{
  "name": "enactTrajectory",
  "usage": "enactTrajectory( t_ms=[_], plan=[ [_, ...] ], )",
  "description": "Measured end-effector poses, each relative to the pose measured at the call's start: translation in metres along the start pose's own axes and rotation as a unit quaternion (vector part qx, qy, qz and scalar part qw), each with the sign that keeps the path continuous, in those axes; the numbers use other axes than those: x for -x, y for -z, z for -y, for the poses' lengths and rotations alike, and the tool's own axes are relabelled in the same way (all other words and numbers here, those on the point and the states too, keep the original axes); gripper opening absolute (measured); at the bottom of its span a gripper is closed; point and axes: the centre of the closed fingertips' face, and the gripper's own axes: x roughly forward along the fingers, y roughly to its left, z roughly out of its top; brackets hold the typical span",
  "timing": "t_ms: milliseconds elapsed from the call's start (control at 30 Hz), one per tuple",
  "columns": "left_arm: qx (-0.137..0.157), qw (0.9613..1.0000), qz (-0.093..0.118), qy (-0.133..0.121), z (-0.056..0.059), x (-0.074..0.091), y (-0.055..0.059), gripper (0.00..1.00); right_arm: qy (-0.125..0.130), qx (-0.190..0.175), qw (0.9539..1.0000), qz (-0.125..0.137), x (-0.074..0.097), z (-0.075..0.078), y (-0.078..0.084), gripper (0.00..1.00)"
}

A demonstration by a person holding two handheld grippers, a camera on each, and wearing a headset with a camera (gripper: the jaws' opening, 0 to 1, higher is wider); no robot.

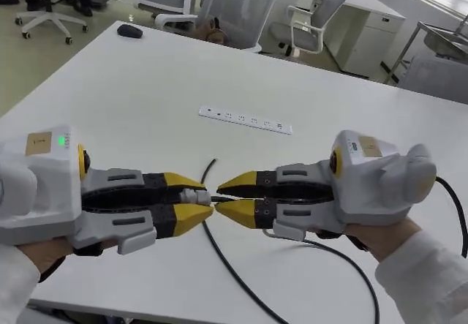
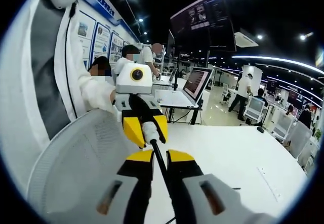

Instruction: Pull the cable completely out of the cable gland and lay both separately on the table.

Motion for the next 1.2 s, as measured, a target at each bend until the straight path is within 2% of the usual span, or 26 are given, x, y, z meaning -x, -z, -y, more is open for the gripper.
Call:
enactTrajectory(
  t_ms=[467,867,1200],
  plan=[
    [0.008,0.9999,0.004,-0.004,-0.002,0.001,-0.001,0.18,-0.001,0.012,0.9999,-0.003,0.000,-0.002,0.003,0.04],
    [0.012,0.9998,-0.001,-0.014,-0.007,0.002,0.002,0.18,0.023,-0.009,0.9997,-0.004,0.011,0.005,0.016,0.04],
    [0.014,0.9997,0.003,-0.021,-0.010,0.004,0.000,0.18,0.043,-0.026,0.9987,-0.003,0.025,0.009,0.025,0.04]
  ],
)
